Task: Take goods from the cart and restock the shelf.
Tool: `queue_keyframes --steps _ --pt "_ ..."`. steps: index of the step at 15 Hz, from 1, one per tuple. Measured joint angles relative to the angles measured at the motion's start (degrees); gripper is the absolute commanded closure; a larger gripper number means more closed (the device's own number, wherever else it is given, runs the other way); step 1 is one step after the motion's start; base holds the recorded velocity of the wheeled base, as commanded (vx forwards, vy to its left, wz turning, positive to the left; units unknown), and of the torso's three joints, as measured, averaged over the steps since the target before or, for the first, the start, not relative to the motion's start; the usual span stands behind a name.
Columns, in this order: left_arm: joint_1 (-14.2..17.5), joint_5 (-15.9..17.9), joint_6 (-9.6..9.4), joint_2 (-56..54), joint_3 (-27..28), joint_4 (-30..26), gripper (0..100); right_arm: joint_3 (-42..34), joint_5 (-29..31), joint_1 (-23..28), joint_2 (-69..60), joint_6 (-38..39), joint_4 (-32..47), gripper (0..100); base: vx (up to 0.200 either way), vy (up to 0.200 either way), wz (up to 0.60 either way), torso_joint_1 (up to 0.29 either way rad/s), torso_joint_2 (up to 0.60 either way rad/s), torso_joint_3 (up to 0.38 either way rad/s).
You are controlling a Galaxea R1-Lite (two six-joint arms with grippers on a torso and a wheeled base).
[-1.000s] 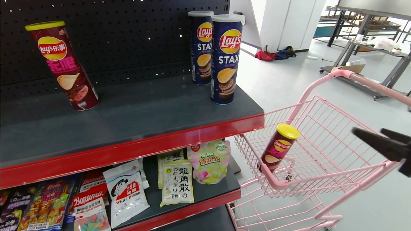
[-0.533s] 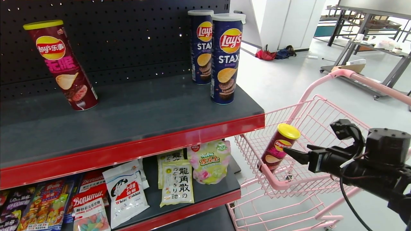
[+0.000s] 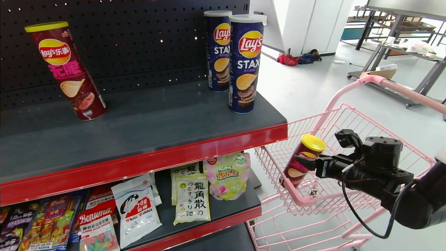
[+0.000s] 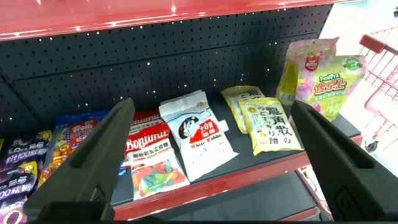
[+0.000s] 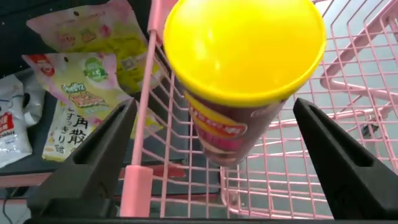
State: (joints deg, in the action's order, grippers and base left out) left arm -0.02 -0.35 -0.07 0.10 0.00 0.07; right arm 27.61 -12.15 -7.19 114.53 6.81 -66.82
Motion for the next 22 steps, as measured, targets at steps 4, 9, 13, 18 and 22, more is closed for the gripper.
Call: queue_keyframes --steps 4,9,13,18,22 --pt "0.02 -0.07 -0.02 0.00 0.00 0.02 0 1.55 -0.13 0.76 6.89 -0.28 -7.33 0 0.000 0.000 0.00 0.000 0.00 0.000" --pt "0.00 -0.07 0.00 0.00 0.00 0.00 0 3.43 -0.11 0.30 11.29 -0.30 -10.25 0 0.000 0.000 0.00 0.000 0.00 0.000" --pt "0.02 -0.07 -0.02 0.00 0.00 0.00 0 5.44 0.37 0.17 12.98 -0.37 -10.15 100 0.000 0.000 0.00 0.000 0.00 0.000" --pt "0.00 -0.07 -0.02 0.00 0.00 0.04 0 5.66 1.12 -0.38 13.56 -0.33 -10.18 100 0.000 0.000 0.00 0.000 0.00 0.000" --pt "0.02 -0.07 -0.02 0.00 0.00 0.04 0 5.35 3.07 -1.49 11.18 -1.84 -7.44 100 0.000 0.000 0.00 0.000 0.00 0.000"
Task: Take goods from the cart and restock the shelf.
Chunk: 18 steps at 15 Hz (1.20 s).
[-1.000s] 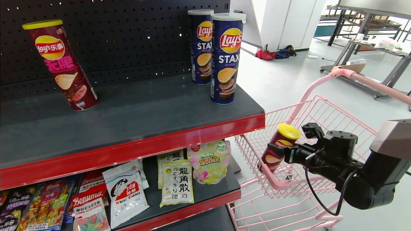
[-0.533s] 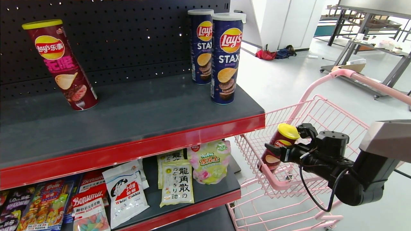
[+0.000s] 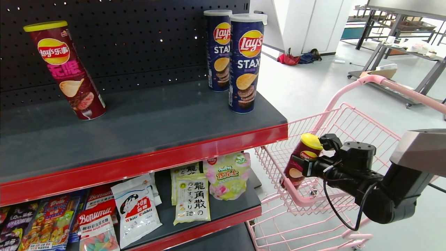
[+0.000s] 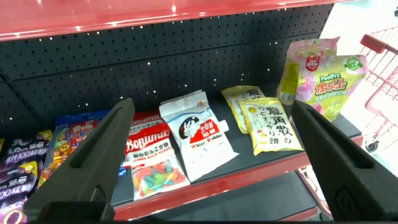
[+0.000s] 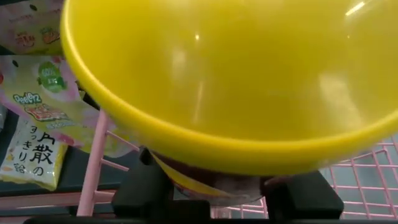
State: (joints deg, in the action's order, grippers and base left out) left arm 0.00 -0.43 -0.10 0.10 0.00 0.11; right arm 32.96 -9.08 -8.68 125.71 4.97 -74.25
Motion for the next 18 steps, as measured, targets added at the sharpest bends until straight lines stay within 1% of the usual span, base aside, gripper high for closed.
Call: queue_keyframes --steps 2,3,4,6,8,10,11,12,14,16,18 --pt "0.00 0.00 0.00 0.00 0.00 -0.01 0 0.39 0.24 -0.20 -3.74 -1.97 4.90 100 0.000 0.000 0.00 0.000 0.00 0.000" --pt "0.00 0.00 0.05 0.00 0.00 -0.01 0 1.13 0.35 -0.24 -5.73 -2.62 8.97 100 0.000 0.000 0.00 0.000 0.00 0.000" --pt "-0.02 0.00 0.07 0.00 0.00 -0.04 0 3.08 0.68 -0.20 -8.57 -3.19 14.99 100 0.000 0.000 0.00 0.000 0.00 0.000" --pt "-0.02 0.02 0.07 0.00 0.00 -0.04 0 8.68 1.83 -0.13 -16.79 -3.94 30.98 100 0.000 0.000 0.00 0.000 0.00 0.000" --pt "-0.02 0.02 0.10 0.00 0.00 -0.04 0 15.65 3.56 -0.30 -29.23 -5.00 51.38 100 0.000 0.000 0.00 0.000 0.00 0.000" --pt "-0.02 0.07 0.07 -0.02 0.00 -0.04 0 20.26 5.42 -0.52 -41.56 -6.06 64.79 100 0.000 0.000 0.00 0.000 0.00 0.000" --pt "0.00 0.02 0.10 -0.02 0.00 -0.06 0 21.22 6.29 -0.68 -47.98 -6.47 69.08 100 0.000 0.000 0.00 0.000 0.00 0.000" --pt "-0.02 0.05 0.10 0.00 0.00 -0.06 0 21.09 6.74 -0.68 -53.25 -6.89 72.18 100 0.000 0.000 0.00 0.000 0.00 0.000" --pt "-0.02 0.07 0.10 0.00 0.00 -0.04 0 17.03 7.96 -0.38 -66.18 -7.81 80.08 100 0.000 0.000 0.00 0.000 0.00 0.000" --pt "-0.02 0.10 0.10 0.00 0.00 -0.06 0 10.58 9.98 0.98 -78.01 -8.23 86.57 100 0.000 0.000 0.00 0.000 0.00 0.000" --pt "-0.02 0.10 0.10 0.00 0.00 -0.04 0 3.78 12.52 3.95 -87.50 -8.52 90.87 100 0.000 0.000 0.00 0.000 0.00 0.000"
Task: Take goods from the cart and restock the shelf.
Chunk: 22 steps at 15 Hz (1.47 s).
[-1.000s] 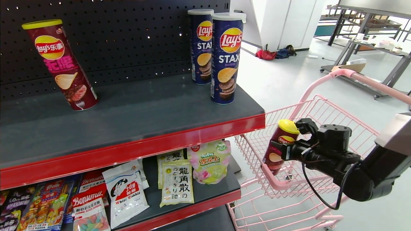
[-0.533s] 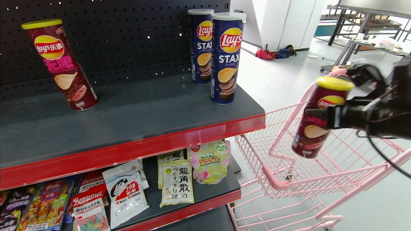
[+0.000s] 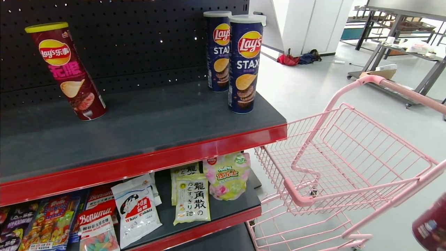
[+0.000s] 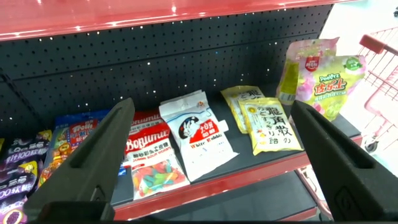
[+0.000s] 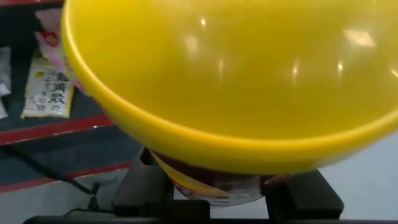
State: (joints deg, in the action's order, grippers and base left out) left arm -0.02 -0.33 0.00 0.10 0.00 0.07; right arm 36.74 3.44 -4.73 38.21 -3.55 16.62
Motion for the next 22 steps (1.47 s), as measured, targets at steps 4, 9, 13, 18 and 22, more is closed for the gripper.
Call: queue_keyframes --steps 4,9,13,18,22 --pt "0.00 0.00 0.00 0.00 0.00 0.00 0 -4.02 1.13 3.11 -8.80 -1.60 1.28 100 0.000 0.000 0.00 0.000 0.00 0.000" --pt "0.00 0.01 0.00 0.00 0.00 0.00 0 -4.78 1.56 3.50 -11.08 -2.04 1.41 100 0.000 0.000 0.00 0.068 -0.20 -0.130" --pt "0.02 0.00 0.00 0.00 0.00 0.02 0 -4.94 1.49 3.44 -11.36 -2.06 1.39 100 0.000 0.000 0.00 0.190 -0.55 -0.343" --pt "0.00 0.00 0.07 0.00 0.00 0.00 0 -6.51 1.40 3.22 -11.78 -2.83 1.15 100 0.000 0.000 0.00 0.217 -0.55 -0.335" --pt "-0.02 0.01 0.07 0.00 0.00 0.00 0 -6.92 1.32 3.17 -11.92 -3.91 0.98 100 0.000 0.000 0.00 0.163 -0.39 -0.231"
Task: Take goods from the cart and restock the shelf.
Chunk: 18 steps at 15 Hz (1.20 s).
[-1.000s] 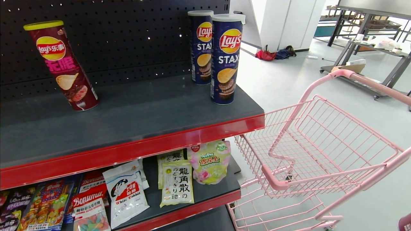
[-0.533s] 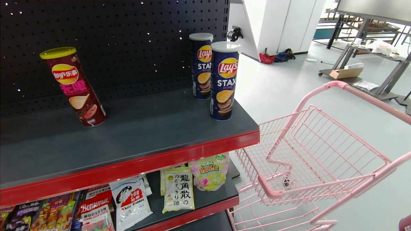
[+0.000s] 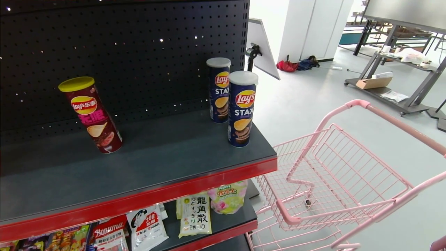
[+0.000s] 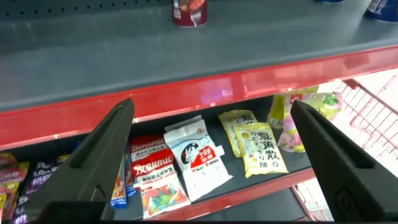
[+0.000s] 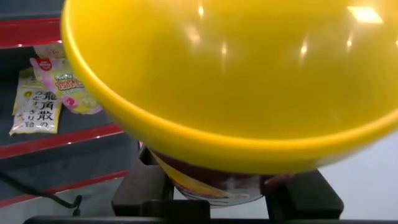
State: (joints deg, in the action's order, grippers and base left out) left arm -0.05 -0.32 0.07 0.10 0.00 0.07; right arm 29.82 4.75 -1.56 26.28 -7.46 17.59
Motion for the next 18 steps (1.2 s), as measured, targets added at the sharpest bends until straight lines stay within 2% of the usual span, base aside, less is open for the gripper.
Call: queue_keyframes --steps 5,14,18 --pt "0.00 -0.01 0.00 0.00 0.00 0.04 0 -0.11 -0.24 -0.04 0.01 -0.39 0.33 100 0.000 0.000 0.00 0.119 -0.29 -0.160" --pt "0.05 0.00 -0.07 0.00 0.00 0.02 0 -1.44 -0.27 -0.01 -0.21 -2.35 0.00 100 0.000 0.000 0.60 0.008 -0.01 -0.005" --pt "0.00 0.00 -0.07 0.00 0.00 0.02 0 -2.86 -0.30 0.05 -1.37 -2.35 -0.05 100 0.000 0.000 0.00 0.000 0.00 0.000"
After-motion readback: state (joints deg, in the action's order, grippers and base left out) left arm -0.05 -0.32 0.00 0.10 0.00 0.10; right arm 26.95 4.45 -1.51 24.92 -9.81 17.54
